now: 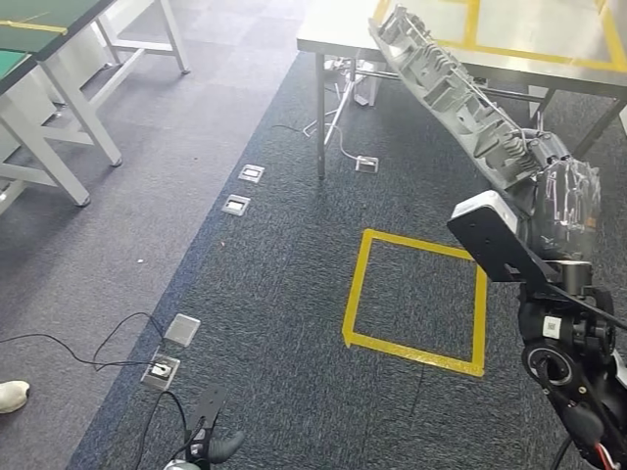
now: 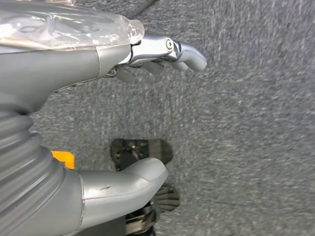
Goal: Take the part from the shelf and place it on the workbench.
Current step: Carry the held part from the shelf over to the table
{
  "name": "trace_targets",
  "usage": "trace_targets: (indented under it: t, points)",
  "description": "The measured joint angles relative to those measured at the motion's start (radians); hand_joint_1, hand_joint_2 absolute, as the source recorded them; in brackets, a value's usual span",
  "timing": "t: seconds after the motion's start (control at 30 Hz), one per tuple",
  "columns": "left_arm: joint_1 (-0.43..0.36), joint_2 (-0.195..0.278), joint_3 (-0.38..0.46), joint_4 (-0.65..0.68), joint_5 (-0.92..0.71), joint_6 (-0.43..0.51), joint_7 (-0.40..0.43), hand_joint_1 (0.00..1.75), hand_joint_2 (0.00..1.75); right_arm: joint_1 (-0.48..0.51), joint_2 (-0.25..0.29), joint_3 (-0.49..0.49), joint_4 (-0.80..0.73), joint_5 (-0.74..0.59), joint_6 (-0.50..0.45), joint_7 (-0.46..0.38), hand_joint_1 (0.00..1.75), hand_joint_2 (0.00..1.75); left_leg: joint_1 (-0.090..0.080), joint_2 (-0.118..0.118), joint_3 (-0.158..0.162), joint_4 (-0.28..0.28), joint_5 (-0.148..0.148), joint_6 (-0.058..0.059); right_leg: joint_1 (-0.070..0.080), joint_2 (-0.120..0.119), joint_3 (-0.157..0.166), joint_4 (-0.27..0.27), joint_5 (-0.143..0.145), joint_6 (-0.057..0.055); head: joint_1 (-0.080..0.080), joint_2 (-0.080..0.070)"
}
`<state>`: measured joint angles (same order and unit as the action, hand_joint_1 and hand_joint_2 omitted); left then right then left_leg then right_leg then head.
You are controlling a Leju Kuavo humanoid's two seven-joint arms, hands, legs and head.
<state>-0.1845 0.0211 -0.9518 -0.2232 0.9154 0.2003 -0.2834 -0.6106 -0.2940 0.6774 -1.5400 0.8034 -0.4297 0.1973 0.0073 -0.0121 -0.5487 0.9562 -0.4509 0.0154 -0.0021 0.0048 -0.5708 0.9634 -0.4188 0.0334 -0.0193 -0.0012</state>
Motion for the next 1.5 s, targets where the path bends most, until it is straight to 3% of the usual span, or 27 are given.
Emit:
trace_targets:
  t: [0.1, 0.2, 0.23, 0.27, 0.3, 0.37, 0.43, 0.53, 0.6, 0.63, 0.7, 0.73, 0.77, 0.8, 0.83, 0.87, 0.93, 0.97, 1.07, 1.13, 1.23, 1.27, 1.3, 1.33, 1.4, 1.43, 1.5]
  points:
    - [0.000, 0.001, 0.000, 0.000, -0.005, 0.000, 0.000, 0.00, 1.75, 0.001, 0.000, -0.007, -0.006, 0.020, -0.007, 0.000, 1.75, 1.75, 0.001, 0.004, -0.021, 0.045, -0.027, -0.015, -0.007, 0.001, 0.012, -0.012, -0.005, -0.015, -0.003, 0.000]
    - [-0.001, 0.000, 0.000, 0.000, -0.013, 0.000, 0.002, 0.00, 1.75, 0.009, 0.000, -0.014, -0.011, 0.043, -0.024, -0.002, 1.75, 1.75, 0.003, 0.005, -0.139, 0.247, -0.099, -0.025, -0.006, 0.001, 0.021, -0.015, -0.013, -0.028, -0.008, 0.000]
    - [0.000, 0.000, 0.000, 0.000, -0.015, 0.000, 0.003, 0.00, 1.75, 0.014, 0.000, -0.016, -0.013, 0.049, -0.028, -0.003, 1.75, 1.75, 0.003, 0.005, -0.176, 0.299, -0.106, -0.026, -0.006, 0.002, 0.025, -0.015, -0.016, -0.030, -0.010, 0.000]
    - [0.000, 0.000, 0.000, 0.000, -0.016, 0.000, 0.005, 0.00, 1.75, 0.017, 0.000, -0.016, -0.017, 0.053, -0.031, -0.004, 1.75, 1.75, 0.003, 0.005, -0.194, 0.313, -0.091, -0.025, -0.005, 0.004, 0.030, -0.015, -0.021, -0.031, -0.011, 0.000]
    - [0.000, 0.000, 0.000, 0.000, -0.016, 0.000, 0.006, 0.00, 1.75, 0.020, 0.000, -0.018, -0.021, 0.055, -0.033, -0.005, 1.75, 1.75, 0.003, 0.005, -0.189, 0.282, -0.056, -0.022, -0.005, 0.006, 0.038, -0.015, -0.027, -0.030, -0.012, 0.000]
    - [-0.001, 0.000, 0.000, 0.000, -0.017, 0.000, 0.008, 0.00, 1.75, 0.022, 0.000, -0.020, -0.028, 0.057, -0.034, -0.004, 1.75, 1.75, 0.001, 0.005, -0.134, 0.138, 0.036, -0.011, -0.004, 0.008, 0.057, -0.015, -0.041, -0.027, -0.013, 0.000]
    - [-0.003, 0.000, 0.000, 0.000, -0.018, 0.000, 0.009, 0.00, 1.75, 0.023, 0.000, -0.024, -0.033, 0.057, -0.034, -0.003, 1.75, 1.75, -0.004, 0.004, -0.087, 0.028, 0.074, -0.003, -0.001, 0.009, 0.064, -0.014, -0.052, -0.020, -0.011, 0.000]
    - [-0.005, -0.001, 0.000, 0.000, -0.018, 0.000, 0.010, 0.00, 1.75, 0.023, 0.000, -0.028, -0.042, 0.058, -0.035, -0.004, 1.75, 1.75, -0.006, 0.003, -0.074, 0.002, 0.062, 0.005, 0.001, 0.011, 0.066, -0.018, -0.061, -0.006, -0.010, 0.000]
    - [-0.005, -0.003, 0.000, 0.000, -0.018, 0.000, 0.010, 0.00, 1.75, 0.026, 0.000, -0.030, -0.048, 0.058, -0.035, -0.004, 1.75, 1.75, -0.001, 0.003, -0.059, -0.010, 0.057, 0.014, 0.000, 0.008, 0.061, 0.004, -0.082, 0.005, -0.008, 0.000]
    - [-0.006, -0.003, 0.000, 0.000, -0.018, 0.000, 0.010, 0.00, 1.75, 0.027, 0.000, -0.031, -0.050, 0.058, -0.036, -0.003, 1.75, 1.75, 0.002, 0.003, -0.049, -0.015, 0.054, 0.018, -0.001, 0.007, 0.041, 0.050, -0.105, 0.010, -0.006, 0.000]
    - [-0.006, -0.003, 0.000, 0.000, -0.018, 0.000, 0.010, 0.00, 1.75, 0.028, 0.000, -0.033, -0.052, 0.059, -0.038, -0.003, 1.75, 1.75, 0.004, 0.003, -0.038, -0.018, 0.046, 0.024, -0.005, 0.004, -0.041, 0.205, -0.164, 0.019, -0.001, 0.000]
    - [-0.006, -0.004, 0.000, 0.000, -0.018, 0.000, 0.010, 0.00, 1.75, 0.029, 0.000, -0.033, -0.052, 0.059, -0.040, -0.003, 1.75, 1.75, 0.004, 0.003, -0.033, -0.018, 0.042, 0.025, -0.007, 0.004, -0.084, 0.277, -0.182, 0.023, 0.000, 0.000]
    - [-0.005, -0.004, 0.000, 0.000, -0.018, 0.000, 0.010, 0.00, 1.75, 0.030, 0.000, -0.033, -0.052, 0.060, -0.041, -0.002, 1.75, 1.75, 0.005, 0.003, -0.026, -0.017, 0.036, 0.024, -0.009, 0.004, -0.113, 0.315, -0.179, 0.026, 0.000, 0.000]
    - [-0.005, -0.005, 0.000, 0.000, -0.017, 0.000, 0.010, 0.00, 1.75, 0.030, 0.000, -0.033, -0.052, 0.060, -0.042, -0.001, 1.75, 1.75, 0.007, 0.002, -0.016, -0.017, 0.030, 0.022, -0.010, 0.003, -0.119, 0.306, -0.151, 0.028, 0.000, 0.000]
    - [-0.004, -0.005, 0.000, 0.000, -0.016, 0.000, 0.010, 0.00, 1.75, 0.030, 0.000, -0.033, -0.052, 0.059, -0.043, 0.001, 1.75, 1.75, 0.009, 0.001, -0.005, -0.017, 0.022, 0.019, -0.013, 0.002, -0.107, 0.257, -0.105, 0.029, 0.001, 0.000]
    - [-0.004, -0.005, 0.000, 0.000, -0.016, 0.000, 0.009, 0.00, 1.75, 0.030, 0.000, -0.033, -0.052, 0.059, -0.044, 0.002, 1.75, 1.75, 0.011, -0.001, 0.008, -0.017, 0.013, 0.015, -0.015, 0.001, -0.081, 0.179, -0.048, 0.030, 0.001, 0.000]
    - [-0.005, -0.004, 0.000, 0.000, -0.014, 0.000, 0.009, 0.00, 1.75, 0.028, 0.000, -0.033, -0.052, 0.058, -0.050, 0.003, 1.75, 1.75, 0.011, -0.003, 0.021, -0.014, 0.000, 0.005, -0.015, -0.001, -0.028, 0.050, 0.016, 0.029, 0.002, 0.000]
    - [-0.005, -0.003, 0.000, 0.000, -0.013, 0.000, 0.008, 0.00, 1.75, 0.025, 0.000, -0.033, -0.051, 0.057, -0.054, 0.002, 1.75, 1.75, 0.009, -0.003, 0.020, -0.011, -0.004, 0.000, -0.014, -0.002, -0.013, 0.016, 0.022, 0.024, 0.002, 0.000]
    - [-0.007, 0.000, 0.000, 0.000, -0.012, 0.000, 0.007, 0.00, 1.75, 0.020, 0.000, -0.032, -0.051, 0.054, -0.061, -0.002, 1.75, 1.75, 0.008, -0.001, 0.010, -0.006, -0.008, -0.015, -0.011, 0.000, -0.003, -0.003, 0.004, 0.003, -0.002, 0.000]
    - [-0.009, 0.002, 0.000, 0.000, -0.012, -0.001, 0.007, 0.00, 1.75, 0.017, 0.000, -0.034, -0.049, 0.053, -0.062, -0.004, 1.75, 1.75, 0.009, 0.002, -0.011, 0.038, -0.030, -0.025, -0.013, 0.000, 0.006, -0.009, -0.001, -0.009, -0.006, 0.000]
    - [-0.014, 0.003, 0.000, 0.000, -0.012, -0.003, 0.008, 0.00, 1.75, 0.014, 0.001, -0.037, -0.042, 0.050, -0.064, -0.010, 1.75, 1.75, 0.009, 0.005, -0.129, 0.238, -0.097, -0.033, -0.011, -0.001, 0.016, -0.012, -0.011, -0.025, -0.014, 0.000]
    - [-0.014, 0.003, 0.000, 0.000, -0.012, -0.003, 0.008, 0.00, 1.75, 0.014, 0.001, -0.037, -0.039, 0.049, -0.064, -0.015, 1.75, 1.75, 0.009, 0.005, -0.167, 0.290, -0.105, -0.032, -0.009, 0.000, 0.020, -0.012, -0.015, -0.027, -0.015, 0.000]
    - [-0.014, 0.003, 0.000, 0.000, -0.012, -0.003, 0.008, 0.00, 1.75, 0.014, 0.001, -0.037, -0.035, 0.048, -0.064, -0.019, 1.75, 1.75, 0.008, 0.005, -0.188, 0.308, -0.091, -0.028, -0.007, 0.002, 0.026, -0.012, -0.021, -0.029, -0.017, 0.000]
    - [-0.014, 0.003, 0.000, 0.000, -0.013, -0.003, 0.008, 0.00, 1.75, 0.014, 0.001, -0.037, -0.033, 0.047, -0.064, -0.021, 1.75, 1.75, 0.006, 0.005, -0.188, 0.283, -0.058, -0.023, -0.005, 0.003, 0.035, -0.012, -0.027, -0.029, -0.019, 0.000]
    - [-0.015, 0.003, 0.000, 0.000, -0.013, -0.003, 0.008, 0.00, 1.75, 0.014, 0.001, -0.037, -0.027, 0.047, -0.064, -0.024, 1.75, 1.75, -0.001, 0.005, -0.142, 0.147, 0.036, -0.004, -0.001, 0.004, 0.057, -0.013, -0.043, -0.028, -0.021, 0.000]
    - [-0.016, 0.004, 0.000, 0.000, -0.014, -0.003, 0.008, 0.00, 1.75, 0.012, 0.001, -0.038, -0.024, 0.047, -0.064, -0.025, 1.75, 1.75, -0.006, 0.005, -0.114, 0.082, 0.065, 0.005, 0.002, 0.004, 0.063, -0.014, -0.050, -0.025, -0.019, 0.000]
    - [-0.017, 0.006, 0.000, 0.000, -0.015, -0.003, 0.009, 0.00, 1.75, 0.008, 0.002, -0.039, -0.020, 0.046, -0.064, -0.030, 1.75, 1.75, -0.014, 0.005, -0.086, 0.010, 0.077, 0.014, 0.003, 0.005, 0.067, -0.014, -0.058, -0.018, -0.017, 0.000]
